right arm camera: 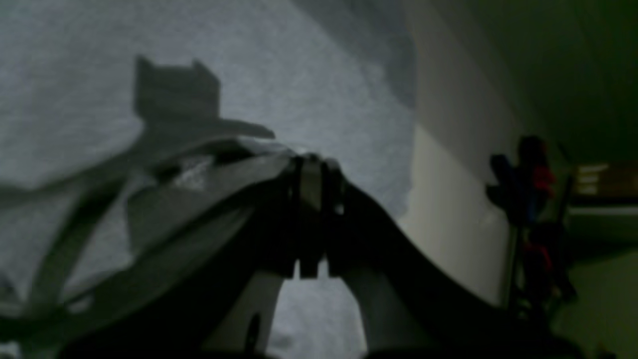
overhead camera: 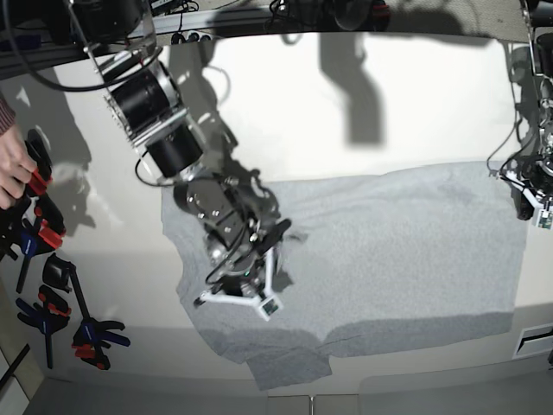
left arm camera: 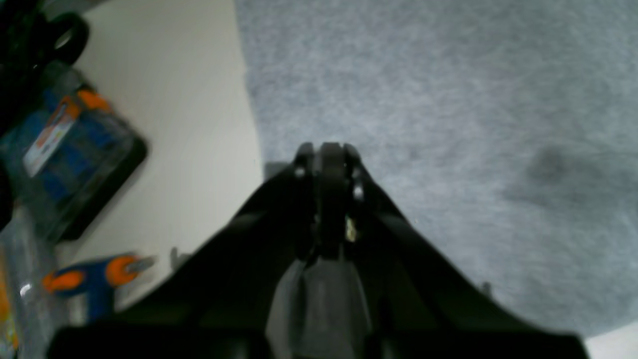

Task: Fold the T-shirt properly
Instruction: 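Drag the right gripper's grasped edge across the shirt toward the hem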

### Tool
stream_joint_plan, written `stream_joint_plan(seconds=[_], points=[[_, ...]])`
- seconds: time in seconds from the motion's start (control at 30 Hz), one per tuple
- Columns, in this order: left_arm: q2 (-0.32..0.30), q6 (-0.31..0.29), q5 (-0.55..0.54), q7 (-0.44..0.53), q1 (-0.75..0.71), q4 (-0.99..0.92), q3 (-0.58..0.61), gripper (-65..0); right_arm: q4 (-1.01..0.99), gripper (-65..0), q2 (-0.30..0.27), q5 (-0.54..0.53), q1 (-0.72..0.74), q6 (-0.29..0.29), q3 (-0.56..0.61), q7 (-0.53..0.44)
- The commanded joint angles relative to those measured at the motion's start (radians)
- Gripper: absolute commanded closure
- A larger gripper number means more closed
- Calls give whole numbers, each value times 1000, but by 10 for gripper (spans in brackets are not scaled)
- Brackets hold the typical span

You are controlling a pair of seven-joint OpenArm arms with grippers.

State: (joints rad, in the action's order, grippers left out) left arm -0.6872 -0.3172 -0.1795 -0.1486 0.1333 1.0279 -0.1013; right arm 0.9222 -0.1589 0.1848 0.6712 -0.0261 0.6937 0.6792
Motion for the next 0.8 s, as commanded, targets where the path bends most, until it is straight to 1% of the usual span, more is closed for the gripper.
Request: stream_joint_plan(seconds=[0.0,0.07,0.17,0.27,0.37,0.43,0.53,0.6,0.63,0.73,0.77], points=[[-25,19,-4,42,23,12,-10,0,3,0,5,19,60,-16,-7,-23],[-25,33,-4,61,23,12,-10,0,-9,0,5,16,84,-17,-7,-24],[-25,33,-4,92,22,12,-10,0,-10,0,8,16,108,-16,-7,-22],[-25,33,-3,100,22,12,-10,0,-10,0,15,10,113,-16,-7,-21],[-25,34,-3,145,22,12,-10,0,-10,0,15,-40,112,-17,-7,-21],[-25,34,-3,200,22,12,-10,0,-10,0,15,-39,112,-42,-7,-12],[-25,33,-3,277,23,12,-10,0,-10,0,14,-29,112,-107,-7,10],[-24,32,-2,289,25,11,-10,0,-10,0,14,-29,112,-126,-10,22],[-23,32,16,289,26,11,-10,0,-10,0,15,-29,111,-131,-15,25],[-10,34,143,290,37,-22,-10,0,-10,0,16,-28,106,-144,-51,32],[-9,34,161,302,38,-43,-10,0,-10,0,20,-28,101,-149,-70,34]])
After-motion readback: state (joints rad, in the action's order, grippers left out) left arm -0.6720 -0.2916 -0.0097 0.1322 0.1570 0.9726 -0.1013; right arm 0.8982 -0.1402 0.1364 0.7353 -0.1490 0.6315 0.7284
